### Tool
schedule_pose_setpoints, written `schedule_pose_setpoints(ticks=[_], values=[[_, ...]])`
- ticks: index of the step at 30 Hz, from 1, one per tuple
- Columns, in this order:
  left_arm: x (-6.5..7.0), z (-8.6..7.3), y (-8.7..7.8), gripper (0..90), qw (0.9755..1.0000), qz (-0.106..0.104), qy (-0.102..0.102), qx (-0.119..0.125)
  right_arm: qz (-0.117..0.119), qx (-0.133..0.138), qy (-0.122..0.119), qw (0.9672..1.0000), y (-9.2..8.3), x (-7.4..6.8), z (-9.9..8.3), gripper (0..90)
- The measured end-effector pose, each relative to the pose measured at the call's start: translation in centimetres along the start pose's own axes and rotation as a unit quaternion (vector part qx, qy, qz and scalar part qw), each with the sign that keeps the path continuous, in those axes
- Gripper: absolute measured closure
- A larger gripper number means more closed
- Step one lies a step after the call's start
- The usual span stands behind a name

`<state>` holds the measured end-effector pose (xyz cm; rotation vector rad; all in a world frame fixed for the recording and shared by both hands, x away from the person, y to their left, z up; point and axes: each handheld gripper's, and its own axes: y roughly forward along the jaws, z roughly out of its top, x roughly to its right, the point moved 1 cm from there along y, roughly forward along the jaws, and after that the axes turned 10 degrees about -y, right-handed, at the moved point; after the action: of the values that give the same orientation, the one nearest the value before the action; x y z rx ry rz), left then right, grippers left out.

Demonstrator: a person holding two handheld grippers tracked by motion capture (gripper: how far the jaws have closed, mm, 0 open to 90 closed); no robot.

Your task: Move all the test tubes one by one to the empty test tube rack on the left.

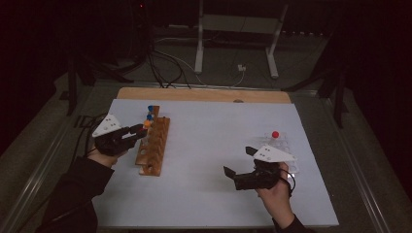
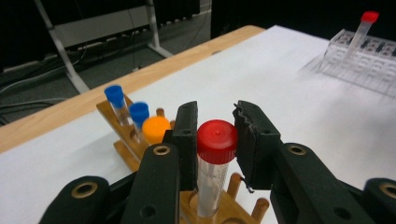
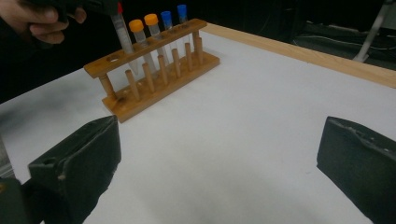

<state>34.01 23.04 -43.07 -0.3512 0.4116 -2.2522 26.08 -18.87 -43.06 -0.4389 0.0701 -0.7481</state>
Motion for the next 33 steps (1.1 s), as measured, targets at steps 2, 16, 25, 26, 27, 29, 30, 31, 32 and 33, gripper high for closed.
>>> schedule_pose_setpoints(ticks=[2,16,25,26,27,29,30,31,32,33], values=[[-0.1,-0.3,0.2,71.9,1.0,0.001,-0.002,-0.004,0.0,-0.001,0.001,1.0,0.0,0.0,0.0,0.0],[-0.3,-1.5,0.9,71.6,0.9998,0.003,-0.01,-0.019,0.002,0.002,0.002,1.0,-0.2,0.1,0.1,0.0],[0.5,-1.1,0.3,52.1,0.9998,-0.012,-0.004,-0.018,-0.003,0.017,0.007,0.9998,-0.9,0.8,0.5,0.0],[0.7,-0.9,0.1,48.8,0.9998,-0.015,-0.003,-0.013,-0.003,0.018,0.006,0.9998,-1.1,0.9,0.6,0.0],[0.9,-0.8,0.0,43.3,0.9997,-0.022,-0.005,-0.01,-0.007,0.018,0.002,0.9998,-1.2,1.2,0.8,0.0],[1.3,-0.5,-0.3,34.7,0.9996,-0.028,-0.005,-0.004,-0.013,0.024,-0.003,0.9996,-1.7,1.8,1.0,0.0],[1.5,-0.4,-0.5,28.4,0.9994,-0.033,-0.005,-0.002,-0.017,0.032,-0.005,0.9994,-2.0,2.1,1.1,0.0],[1.8,-0.3,-0.6,23.4,0.9993,-0.036,-0.005,0.0,-0.022,0.038,-0.011,0.999,-2.4,2.6,1.2,0.0],[2.0,-0.1,-0.8,18.2,0.9993,-0.037,-0.005,0.001,-0.028,0.042,-0.017,0.9986,-2.7,3.1,1.3,0.0],[2.2,-0.1,-0.9,15.7,0.9991,-0.042,-0.008,0.005,-0.035,0.052,-0.023,0.9978,-3.1,3.6,1.4,0.0]])
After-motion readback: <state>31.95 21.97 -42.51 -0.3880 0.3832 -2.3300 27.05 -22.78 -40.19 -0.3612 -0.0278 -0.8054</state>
